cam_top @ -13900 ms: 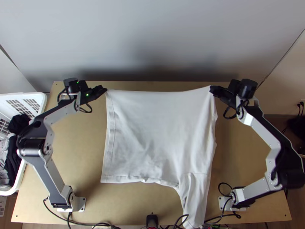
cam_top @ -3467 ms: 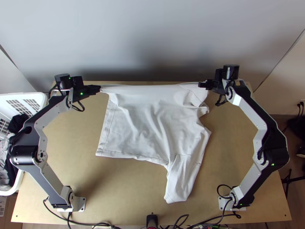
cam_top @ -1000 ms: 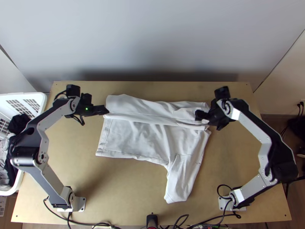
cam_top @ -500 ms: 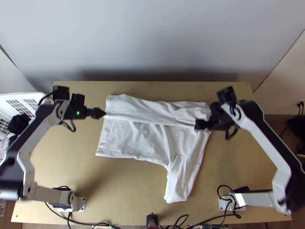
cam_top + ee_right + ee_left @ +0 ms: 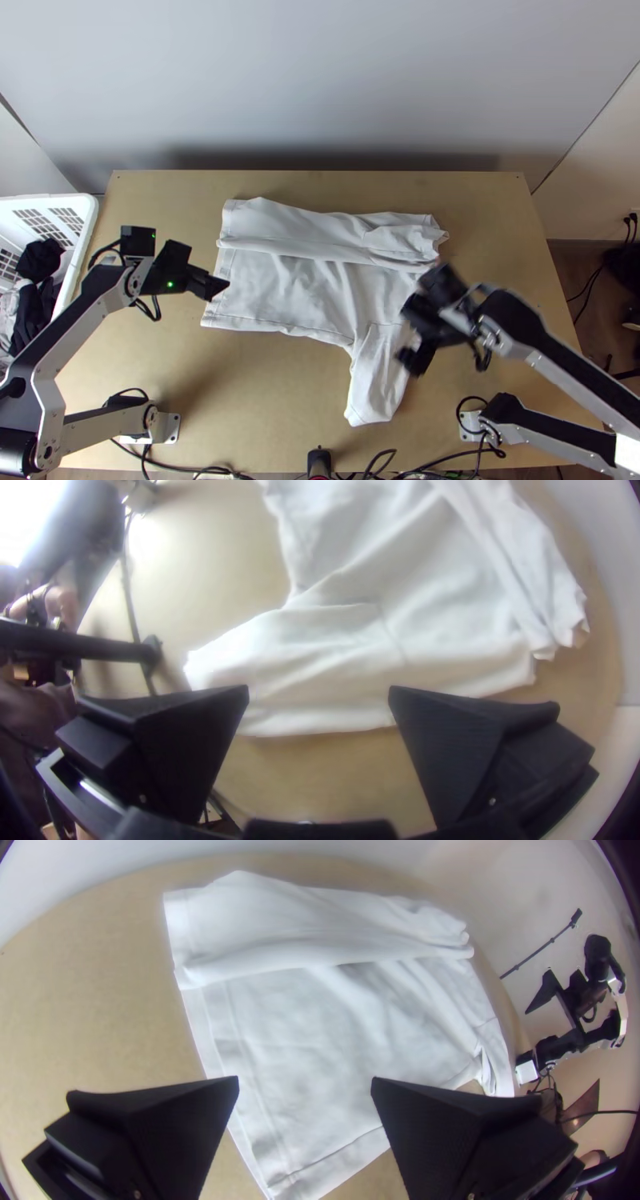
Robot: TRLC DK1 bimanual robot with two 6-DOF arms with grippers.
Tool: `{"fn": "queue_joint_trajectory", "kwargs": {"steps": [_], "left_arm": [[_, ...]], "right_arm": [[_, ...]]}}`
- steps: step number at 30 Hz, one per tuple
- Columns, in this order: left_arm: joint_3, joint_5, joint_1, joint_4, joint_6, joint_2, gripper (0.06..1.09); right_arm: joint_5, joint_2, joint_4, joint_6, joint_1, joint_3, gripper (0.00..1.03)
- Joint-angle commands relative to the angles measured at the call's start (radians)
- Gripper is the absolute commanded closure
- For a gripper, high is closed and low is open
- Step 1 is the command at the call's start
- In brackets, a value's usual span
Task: Fold the t-shirt
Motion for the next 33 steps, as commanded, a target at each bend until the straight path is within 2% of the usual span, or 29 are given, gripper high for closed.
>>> {"fn": "queue_joint_trajectory", "kwargs": {"steps": [1,5,12,17,22,33], "left_arm": [[-0.045,-0.006,-0.009,0.015,0.061,-0.004,0.12],[-0.049,-0.073,-0.006,-0.056,0.166,0.030,0.12],[-0.017,-0.198,-0.006,-0.212,0.259,0.027,0.12],[0.001,-0.207,-0.010,-0.315,0.322,0.019,0.12],[-0.025,-0.224,-0.003,-0.280,0.344,0.036,0.12],[-0.057,-0.225,-0.004,-0.166,0.351,0.033,0.12]], "right_arm": [[-0.054,0.038,0.048,0.158,0.307,-0.097,0.05],[-0.114,0.090,0.082,0.248,0.347,-0.119,0.05],[-0.183,0.125,0.094,0.368,0.379,-0.122,0.05],[-0.193,0.156,0.130,0.400,0.428,-0.128,0.05],[-0.209,0.224,0.183,0.425,0.460,-0.140,0.05],[-0.190,0.254,0.309,0.405,0.462,-0.215,0.05]]}}
